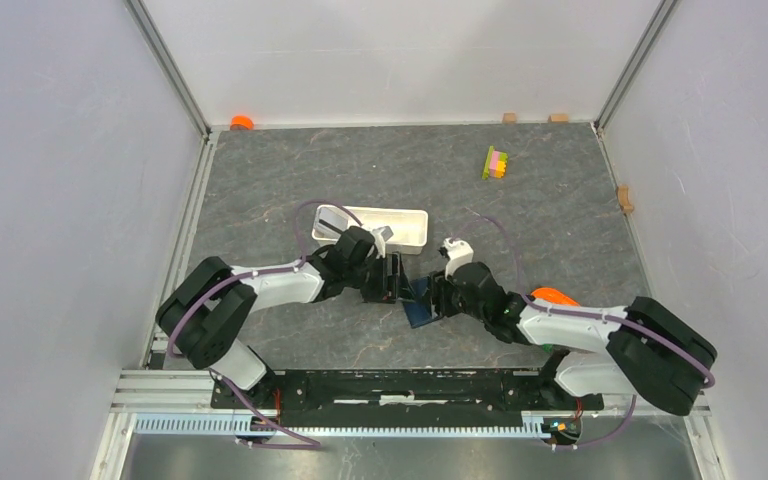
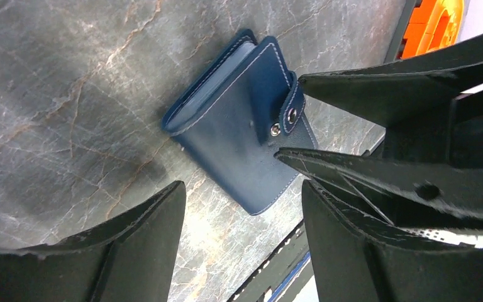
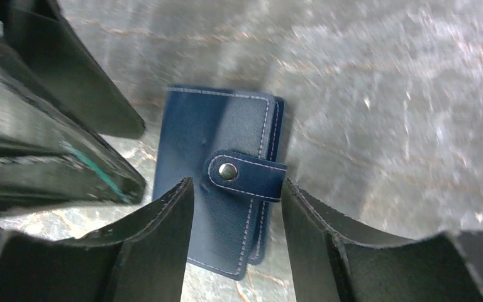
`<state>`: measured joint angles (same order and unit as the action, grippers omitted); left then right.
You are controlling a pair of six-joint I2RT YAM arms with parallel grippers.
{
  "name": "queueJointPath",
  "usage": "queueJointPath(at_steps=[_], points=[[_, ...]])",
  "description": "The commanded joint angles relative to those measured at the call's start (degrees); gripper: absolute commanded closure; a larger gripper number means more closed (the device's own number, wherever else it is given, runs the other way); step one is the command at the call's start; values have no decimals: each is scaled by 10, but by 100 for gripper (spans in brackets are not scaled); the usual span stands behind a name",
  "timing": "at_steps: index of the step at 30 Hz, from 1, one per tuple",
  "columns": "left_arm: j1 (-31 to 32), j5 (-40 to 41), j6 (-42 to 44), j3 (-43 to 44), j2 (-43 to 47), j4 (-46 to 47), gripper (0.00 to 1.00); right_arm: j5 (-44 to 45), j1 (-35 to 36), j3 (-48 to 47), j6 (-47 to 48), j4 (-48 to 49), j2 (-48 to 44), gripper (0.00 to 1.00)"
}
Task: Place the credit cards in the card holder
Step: Close the card holder at the center of the board.
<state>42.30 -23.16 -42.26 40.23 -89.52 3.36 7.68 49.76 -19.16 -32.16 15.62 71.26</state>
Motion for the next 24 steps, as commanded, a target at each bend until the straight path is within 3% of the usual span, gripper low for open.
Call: queueJointPath(at_steps=[1, 9, 16, 24], points=[[2, -7, -39, -19, -1, 49, 27, -22, -1, -67, 86, 15, 26, 42], [0, 58, -57, -42, 31, 25, 35, 24, 1, -125, 142, -88, 11, 29], [-14, 67, -48, -31, 23, 16, 39, 48, 32, -165, 164, -132, 44, 56], [-14, 67, -39, -23, 21, 9, 41, 99, 54, -196, 164, -177, 81, 54]])
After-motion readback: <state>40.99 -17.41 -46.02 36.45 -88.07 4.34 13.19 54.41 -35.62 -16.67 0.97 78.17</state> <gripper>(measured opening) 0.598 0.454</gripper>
